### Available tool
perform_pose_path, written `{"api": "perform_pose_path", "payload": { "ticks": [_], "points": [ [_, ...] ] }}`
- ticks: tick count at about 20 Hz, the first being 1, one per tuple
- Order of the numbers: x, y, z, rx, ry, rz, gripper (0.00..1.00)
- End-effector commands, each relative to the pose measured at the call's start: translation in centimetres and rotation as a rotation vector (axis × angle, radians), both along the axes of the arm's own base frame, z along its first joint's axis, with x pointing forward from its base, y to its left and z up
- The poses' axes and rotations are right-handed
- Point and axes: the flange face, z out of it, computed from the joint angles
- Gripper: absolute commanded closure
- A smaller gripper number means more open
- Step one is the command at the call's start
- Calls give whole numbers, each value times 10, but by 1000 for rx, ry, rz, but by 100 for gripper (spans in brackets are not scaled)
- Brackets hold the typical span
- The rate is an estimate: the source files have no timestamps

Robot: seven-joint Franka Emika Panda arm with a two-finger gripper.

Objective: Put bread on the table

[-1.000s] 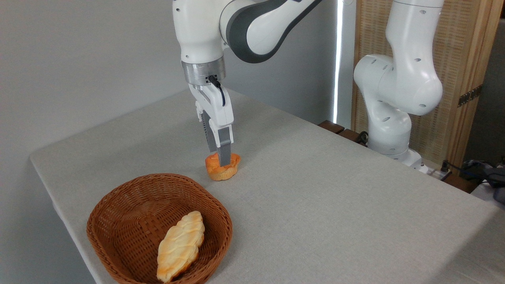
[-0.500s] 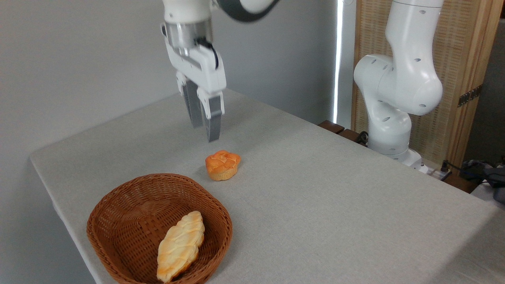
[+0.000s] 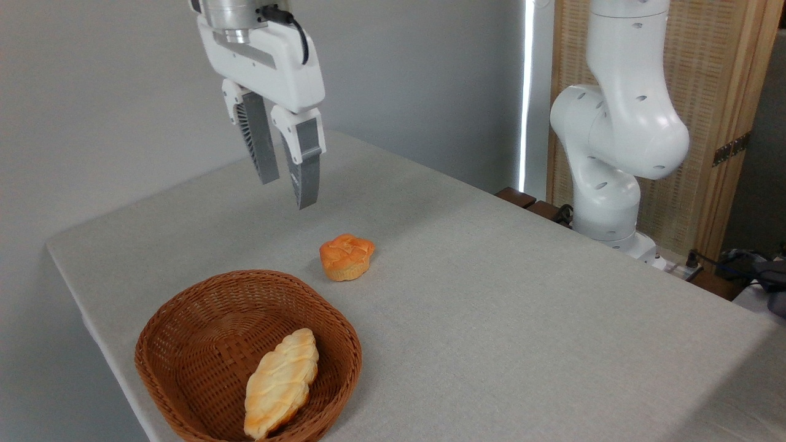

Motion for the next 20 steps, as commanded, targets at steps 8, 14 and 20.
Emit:
{"api": "perform_pose_path", "payload": {
  "ticks": [8, 14, 20],
  "points": [
    [2, 10, 6, 44, 33, 17, 0],
    [1, 12, 6, 49, 32, 21, 0],
    [1, 18, 5, 49, 34, 27, 0]
  ]
}}
